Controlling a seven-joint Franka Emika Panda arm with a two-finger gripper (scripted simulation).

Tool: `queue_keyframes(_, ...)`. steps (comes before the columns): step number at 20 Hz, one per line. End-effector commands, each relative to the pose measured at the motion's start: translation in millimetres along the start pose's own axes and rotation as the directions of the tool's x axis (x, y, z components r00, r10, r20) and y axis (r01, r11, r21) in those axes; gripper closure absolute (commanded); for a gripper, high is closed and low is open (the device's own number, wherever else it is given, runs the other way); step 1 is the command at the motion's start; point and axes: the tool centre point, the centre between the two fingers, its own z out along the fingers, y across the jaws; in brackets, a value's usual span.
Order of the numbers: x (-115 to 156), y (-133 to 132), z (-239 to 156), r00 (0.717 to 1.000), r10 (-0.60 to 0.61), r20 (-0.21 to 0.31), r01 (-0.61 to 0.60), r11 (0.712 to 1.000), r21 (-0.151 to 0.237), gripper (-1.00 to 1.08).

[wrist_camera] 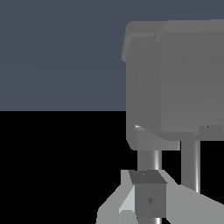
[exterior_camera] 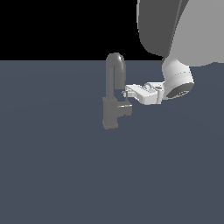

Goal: Turn on the faucet by rotating a designated handle.

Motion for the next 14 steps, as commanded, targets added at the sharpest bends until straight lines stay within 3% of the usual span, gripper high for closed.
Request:
queue_keyframes(1, -0.8, 3.4, 0.0, 1.0, 0.0, 0.0, 0.0, 1.0, 0.0, 1.08)
queue_keyframes(14, -5.4, 23.8, 0.0, 1.0, 0.0, 0.0, 0.0, 1.0, 0.0, 1.08)
